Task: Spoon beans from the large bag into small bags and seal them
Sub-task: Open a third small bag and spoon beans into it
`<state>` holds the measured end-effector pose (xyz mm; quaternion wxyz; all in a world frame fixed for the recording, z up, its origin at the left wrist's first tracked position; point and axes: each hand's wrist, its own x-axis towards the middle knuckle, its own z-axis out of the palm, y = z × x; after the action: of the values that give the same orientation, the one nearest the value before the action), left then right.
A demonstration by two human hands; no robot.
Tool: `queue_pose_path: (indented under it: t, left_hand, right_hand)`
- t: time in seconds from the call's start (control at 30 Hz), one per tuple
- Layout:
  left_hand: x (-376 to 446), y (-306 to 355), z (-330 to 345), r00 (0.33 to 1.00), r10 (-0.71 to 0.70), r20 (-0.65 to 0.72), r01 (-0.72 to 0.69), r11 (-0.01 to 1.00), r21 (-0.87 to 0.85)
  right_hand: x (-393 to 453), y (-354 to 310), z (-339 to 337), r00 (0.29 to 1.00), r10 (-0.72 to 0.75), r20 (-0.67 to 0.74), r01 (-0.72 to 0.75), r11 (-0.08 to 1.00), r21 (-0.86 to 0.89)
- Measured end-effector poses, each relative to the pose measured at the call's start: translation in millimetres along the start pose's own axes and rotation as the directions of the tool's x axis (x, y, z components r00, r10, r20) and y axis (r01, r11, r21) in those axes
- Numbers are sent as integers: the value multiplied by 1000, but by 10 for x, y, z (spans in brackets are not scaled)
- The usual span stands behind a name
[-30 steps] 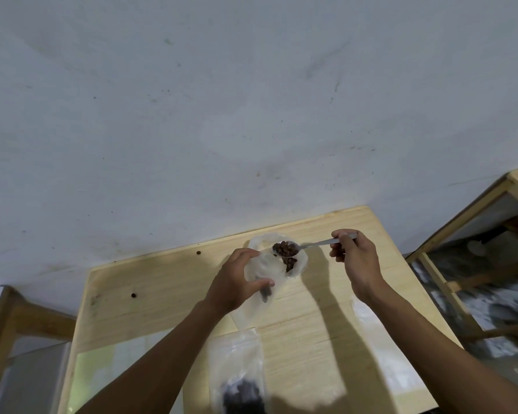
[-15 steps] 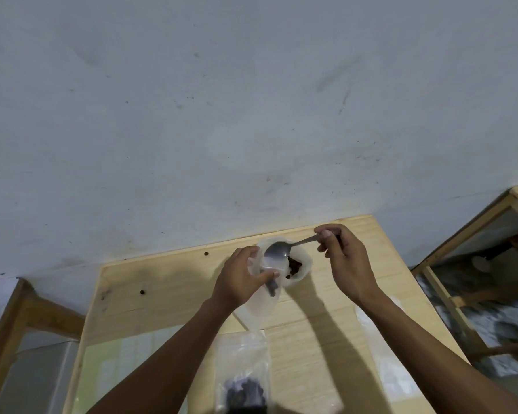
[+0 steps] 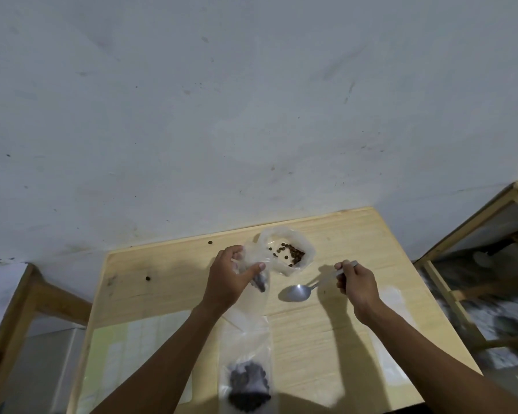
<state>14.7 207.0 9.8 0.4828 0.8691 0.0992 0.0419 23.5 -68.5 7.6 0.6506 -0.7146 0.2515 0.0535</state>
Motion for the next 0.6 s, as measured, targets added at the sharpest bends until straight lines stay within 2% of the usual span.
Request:
queue_pose_path:
  t: [0.17,0.5,0.57,0.6]
  left_hand:
    - [-76,20,-11,999,-4,34,4,1000,-13]
    - [-127,145,40,995,-27,94,33,997,-64]
    - [-121,166,71,994,-34,101,42,996,-76]
    - [-118,182,89,993,-41,111,50,995,-85]
  right_hand:
    - [6,198,69,999,1,43,3,996,-94]
    - [8,259,129,992,86,-90,-99,984,-149]
    - [-88,159,179,1000,16,-21,-20,982,-186]
    - [-159,82,217,998,-21,61,31,985,-170]
